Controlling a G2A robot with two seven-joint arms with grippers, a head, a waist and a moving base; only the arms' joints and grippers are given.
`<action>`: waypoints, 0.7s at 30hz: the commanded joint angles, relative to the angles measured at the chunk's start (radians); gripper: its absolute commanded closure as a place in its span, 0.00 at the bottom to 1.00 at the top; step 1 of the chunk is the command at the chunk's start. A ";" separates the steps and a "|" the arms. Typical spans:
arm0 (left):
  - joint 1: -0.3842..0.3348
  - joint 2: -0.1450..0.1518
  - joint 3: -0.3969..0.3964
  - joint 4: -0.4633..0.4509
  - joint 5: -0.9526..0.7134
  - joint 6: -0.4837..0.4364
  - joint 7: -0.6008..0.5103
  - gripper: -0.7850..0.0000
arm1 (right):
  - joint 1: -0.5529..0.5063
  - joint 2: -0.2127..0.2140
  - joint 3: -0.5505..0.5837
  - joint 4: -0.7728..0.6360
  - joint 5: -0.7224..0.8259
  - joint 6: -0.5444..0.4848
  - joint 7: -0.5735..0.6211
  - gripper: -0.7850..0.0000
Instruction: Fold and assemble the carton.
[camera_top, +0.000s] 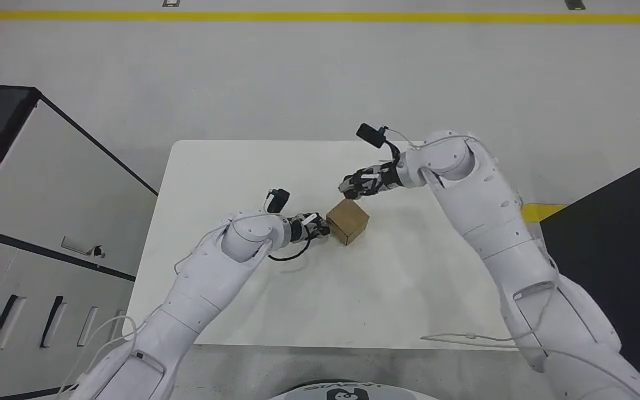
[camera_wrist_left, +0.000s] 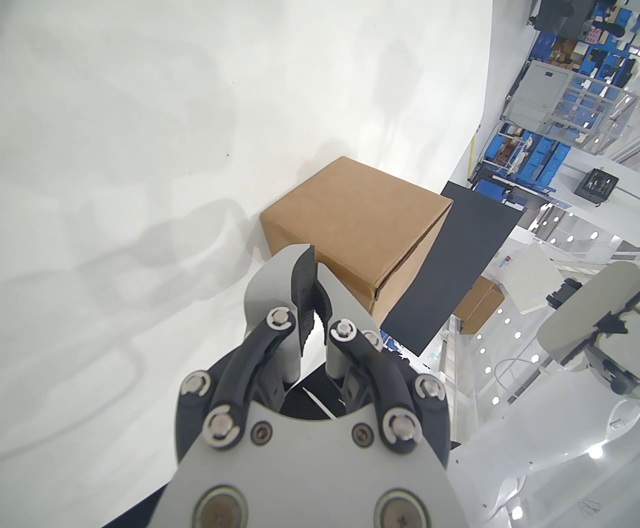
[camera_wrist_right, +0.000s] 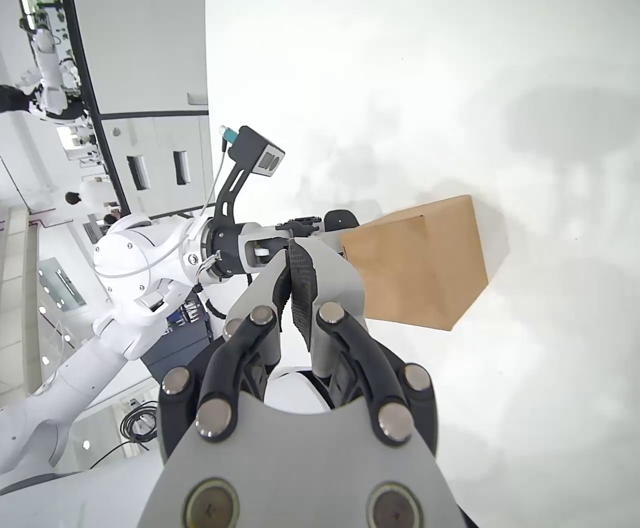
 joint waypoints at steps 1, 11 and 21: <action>0.000 0.000 0.000 0.000 0.000 0.000 0.000 0.59 | -0.007 0.002 -0.002 -0.008 -0.001 0.003 -0.002 1.00; 0.000 0.000 0.000 0.000 0.000 0.000 0.000 0.00 | -0.012 0.004 -0.031 0.000 -0.016 -0.010 0.007 1.00; 0.000 0.000 0.000 0.000 0.000 0.000 0.000 0.00 | 0.004 -0.003 -0.084 0.030 -0.072 -0.003 -0.026 1.00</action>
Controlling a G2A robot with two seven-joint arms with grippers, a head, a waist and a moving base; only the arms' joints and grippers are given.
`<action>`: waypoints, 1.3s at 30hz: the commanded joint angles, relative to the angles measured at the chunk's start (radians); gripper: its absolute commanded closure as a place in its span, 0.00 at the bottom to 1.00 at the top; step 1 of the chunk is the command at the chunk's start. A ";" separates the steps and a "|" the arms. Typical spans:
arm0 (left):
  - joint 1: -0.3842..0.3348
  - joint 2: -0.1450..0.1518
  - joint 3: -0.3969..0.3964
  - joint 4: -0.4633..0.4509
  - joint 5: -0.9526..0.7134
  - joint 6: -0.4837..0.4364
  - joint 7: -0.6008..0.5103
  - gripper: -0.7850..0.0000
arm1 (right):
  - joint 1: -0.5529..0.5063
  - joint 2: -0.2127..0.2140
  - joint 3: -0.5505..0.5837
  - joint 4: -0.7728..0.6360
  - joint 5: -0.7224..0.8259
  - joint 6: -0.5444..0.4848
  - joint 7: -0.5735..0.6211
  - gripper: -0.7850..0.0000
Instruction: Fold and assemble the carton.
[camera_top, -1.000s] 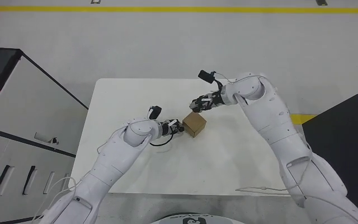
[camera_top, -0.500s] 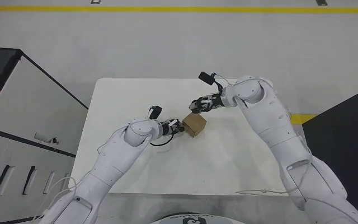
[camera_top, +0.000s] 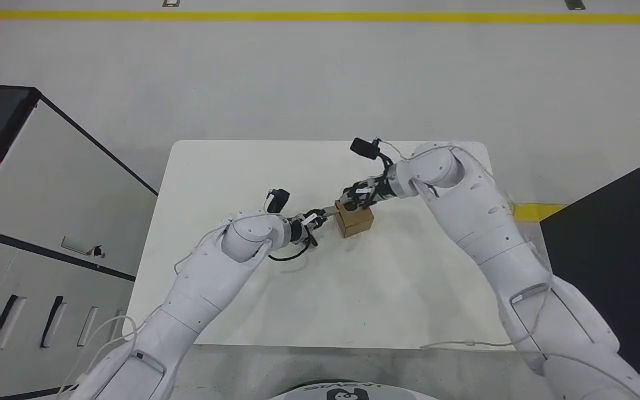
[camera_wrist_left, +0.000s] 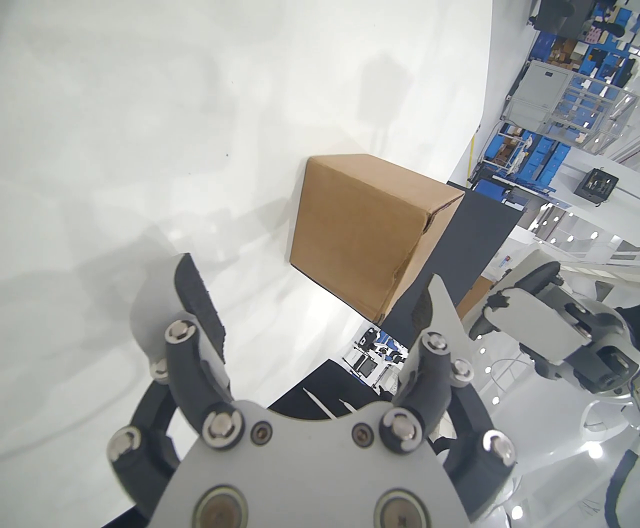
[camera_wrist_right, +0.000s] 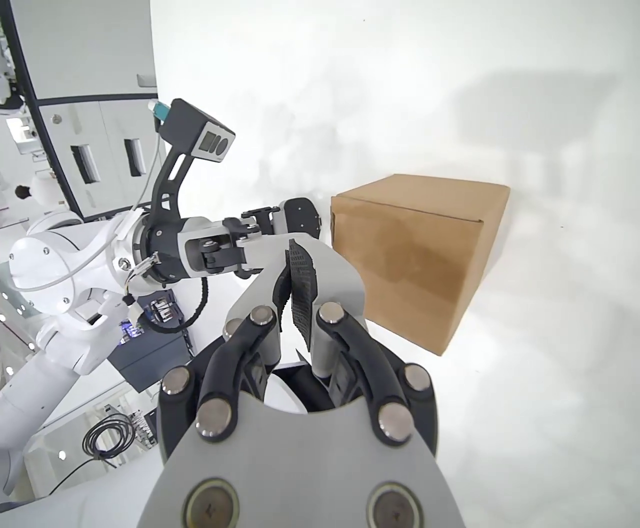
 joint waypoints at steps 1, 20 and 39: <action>0.000 0.000 0.000 0.000 0.000 0.000 0.000 0.00 | 0.004 -0.003 -0.012 0.008 -0.009 0.007 -0.008 1.00; 0.000 0.000 0.000 0.000 0.000 0.000 0.000 0.00 | 0.060 -0.049 -0.136 0.108 -0.065 0.028 -0.063 1.00; 0.000 0.000 0.000 0.000 0.000 0.000 0.000 0.00 | 0.070 -0.053 -0.124 0.119 -0.046 0.024 -0.065 1.00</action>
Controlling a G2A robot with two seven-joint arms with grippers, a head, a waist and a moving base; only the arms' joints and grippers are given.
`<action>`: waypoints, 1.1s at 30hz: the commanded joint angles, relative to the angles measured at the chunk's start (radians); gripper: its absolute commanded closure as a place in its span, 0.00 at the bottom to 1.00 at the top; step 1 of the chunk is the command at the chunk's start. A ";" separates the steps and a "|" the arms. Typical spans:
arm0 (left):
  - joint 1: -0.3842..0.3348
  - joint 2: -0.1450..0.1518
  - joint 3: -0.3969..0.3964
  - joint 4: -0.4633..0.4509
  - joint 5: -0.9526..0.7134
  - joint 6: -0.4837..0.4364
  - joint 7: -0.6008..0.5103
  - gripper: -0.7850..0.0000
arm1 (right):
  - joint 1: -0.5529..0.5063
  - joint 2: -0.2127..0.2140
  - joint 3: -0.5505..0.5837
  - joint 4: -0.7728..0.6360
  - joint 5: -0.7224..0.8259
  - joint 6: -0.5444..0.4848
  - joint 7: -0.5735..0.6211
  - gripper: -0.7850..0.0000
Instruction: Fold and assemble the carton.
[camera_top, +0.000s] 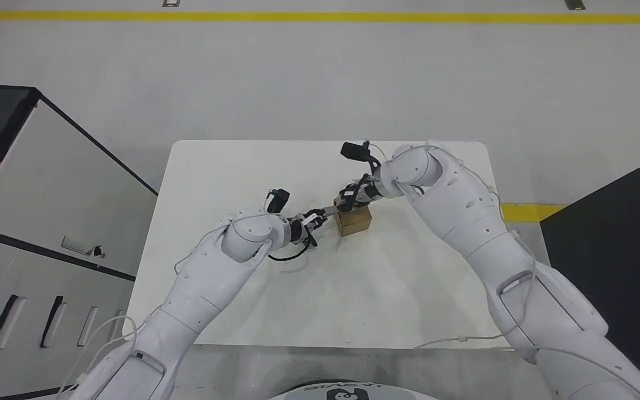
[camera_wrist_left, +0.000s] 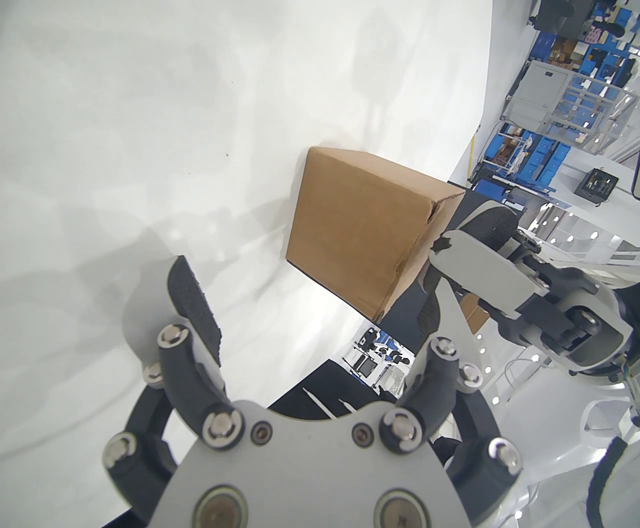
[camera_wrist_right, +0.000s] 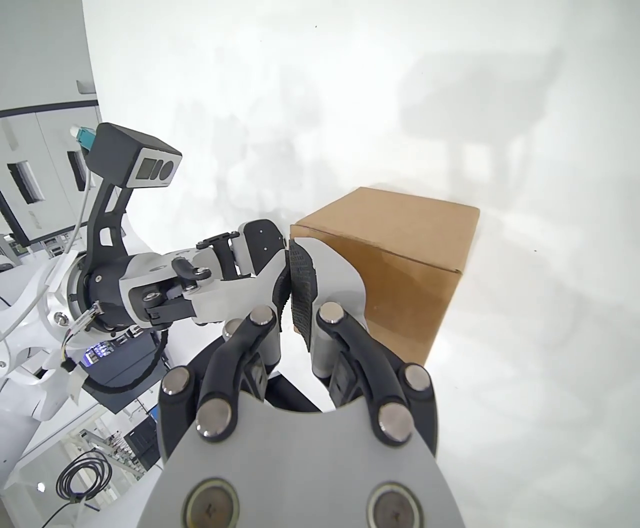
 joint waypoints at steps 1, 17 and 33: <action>0.000 0.000 0.000 0.000 0.000 0.000 0.000 0.00 | -0.004 0.000 -0.002 0.002 -0.003 0.001 0.002 1.00; 0.000 0.000 0.000 0.000 0.000 0.000 0.000 0.00 | 0.003 -0.007 -0.009 0.030 0.002 0.001 0.002 1.00; 0.000 0.000 0.000 0.000 0.000 0.000 0.000 0.00 | -0.034 0.046 0.149 -0.057 0.078 -0.015 0.012 1.00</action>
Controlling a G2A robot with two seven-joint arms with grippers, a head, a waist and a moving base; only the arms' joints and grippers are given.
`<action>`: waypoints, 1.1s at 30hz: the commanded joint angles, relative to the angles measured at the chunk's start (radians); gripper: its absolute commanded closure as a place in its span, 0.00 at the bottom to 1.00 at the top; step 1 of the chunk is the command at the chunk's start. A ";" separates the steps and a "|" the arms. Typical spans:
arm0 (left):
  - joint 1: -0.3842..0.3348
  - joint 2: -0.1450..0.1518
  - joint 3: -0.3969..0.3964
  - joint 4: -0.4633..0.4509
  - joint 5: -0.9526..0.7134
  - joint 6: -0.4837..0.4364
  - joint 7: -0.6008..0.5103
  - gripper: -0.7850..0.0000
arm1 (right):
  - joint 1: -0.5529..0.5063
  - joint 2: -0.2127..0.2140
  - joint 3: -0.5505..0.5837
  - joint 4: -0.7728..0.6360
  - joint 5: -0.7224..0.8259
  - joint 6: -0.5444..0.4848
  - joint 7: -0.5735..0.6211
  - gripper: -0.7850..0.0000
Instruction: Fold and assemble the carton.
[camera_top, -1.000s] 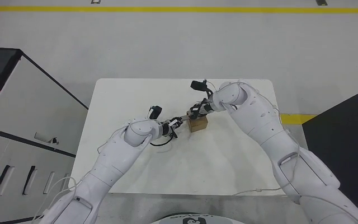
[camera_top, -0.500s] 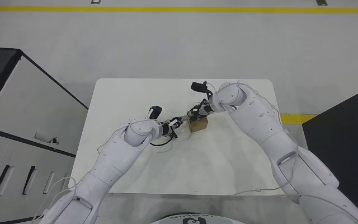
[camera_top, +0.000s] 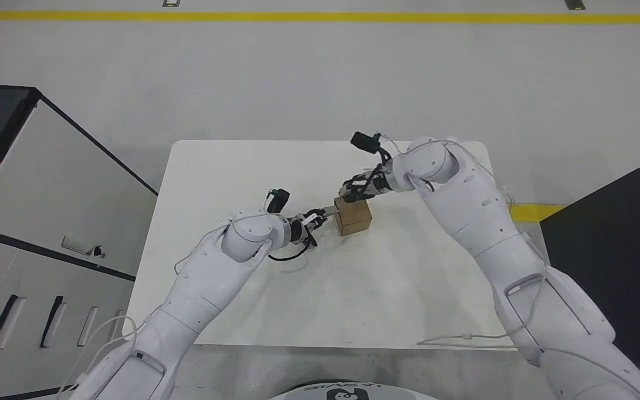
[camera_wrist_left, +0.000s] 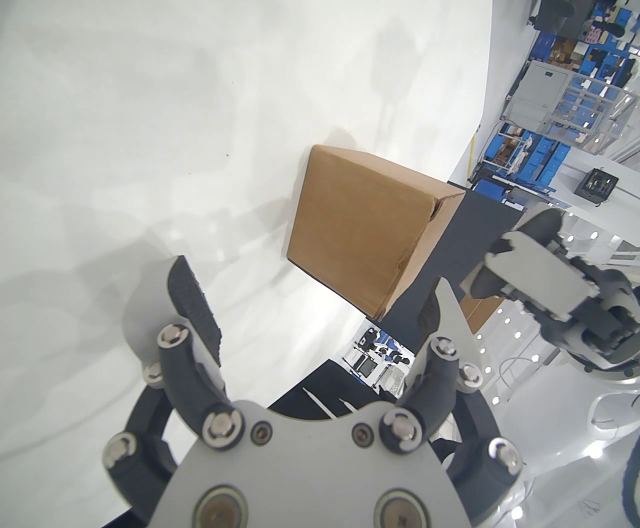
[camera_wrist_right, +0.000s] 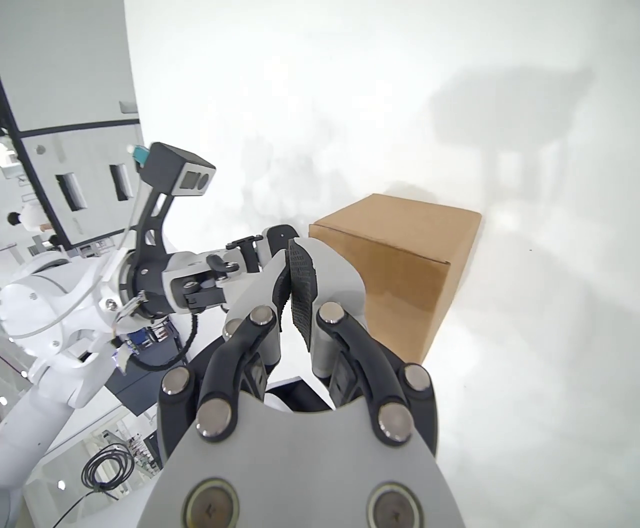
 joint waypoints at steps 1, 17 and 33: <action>0.000 0.000 0.000 0.000 0.000 0.000 0.000 0.00 | -0.016 0.016 0.052 -0.023 0.026 -0.008 0.008 1.00; 0.000 0.000 0.000 0.000 0.000 0.000 0.000 0.00 | -0.100 0.065 0.212 -0.138 0.131 -0.052 0.046 0.00; 0.000 0.000 0.000 0.000 0.000 0.000 0.000 0.00 | -0.423 0.159 0.636 -0.337 0.531 -0.298 0.125 0.00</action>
